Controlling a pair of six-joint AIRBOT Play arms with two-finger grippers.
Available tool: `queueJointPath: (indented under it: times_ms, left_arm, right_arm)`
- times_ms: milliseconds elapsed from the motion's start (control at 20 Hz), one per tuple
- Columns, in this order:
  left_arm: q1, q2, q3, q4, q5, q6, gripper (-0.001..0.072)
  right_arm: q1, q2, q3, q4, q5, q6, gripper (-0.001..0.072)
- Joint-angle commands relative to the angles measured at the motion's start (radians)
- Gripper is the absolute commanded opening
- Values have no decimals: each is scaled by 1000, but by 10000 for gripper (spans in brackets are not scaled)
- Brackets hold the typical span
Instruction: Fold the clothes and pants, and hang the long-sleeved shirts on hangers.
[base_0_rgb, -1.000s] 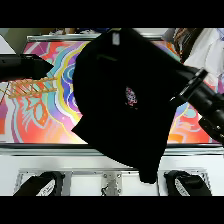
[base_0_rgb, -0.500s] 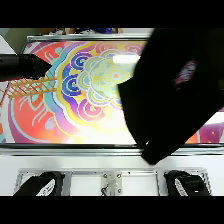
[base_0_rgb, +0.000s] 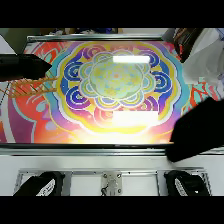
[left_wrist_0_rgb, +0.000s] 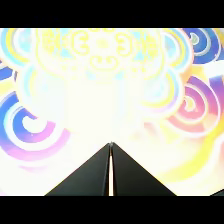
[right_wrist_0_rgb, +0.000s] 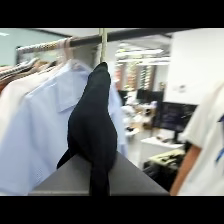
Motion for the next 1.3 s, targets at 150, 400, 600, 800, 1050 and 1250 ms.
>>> queueJointPath:
  times_ms: [150,400,600,800,1050,1250]
  left_arm:
    - [1,-1,1,1,-1,25,20]
    - [1,0,1,2,-18,26,20]
    - [1,0,1,1,-30,26,20]
    - [1,0,1,0,-30,25,20]
    - [1,0,1,-4,-30,24,20]
    - [1,0,1,-8,-31,-8,20]
  right_arm:
    - [-91,-82,150,-98,-45,54,9]
    - [-436,-247,326,6,209,113,9]
    - [-755,-397,473,141,465,113,9]
    - [-966,-538,598,313,543,113,9]
    - [-1076,-654,629,343,599,113,9]
    - [-1096,-706,630,342,635,113,9]
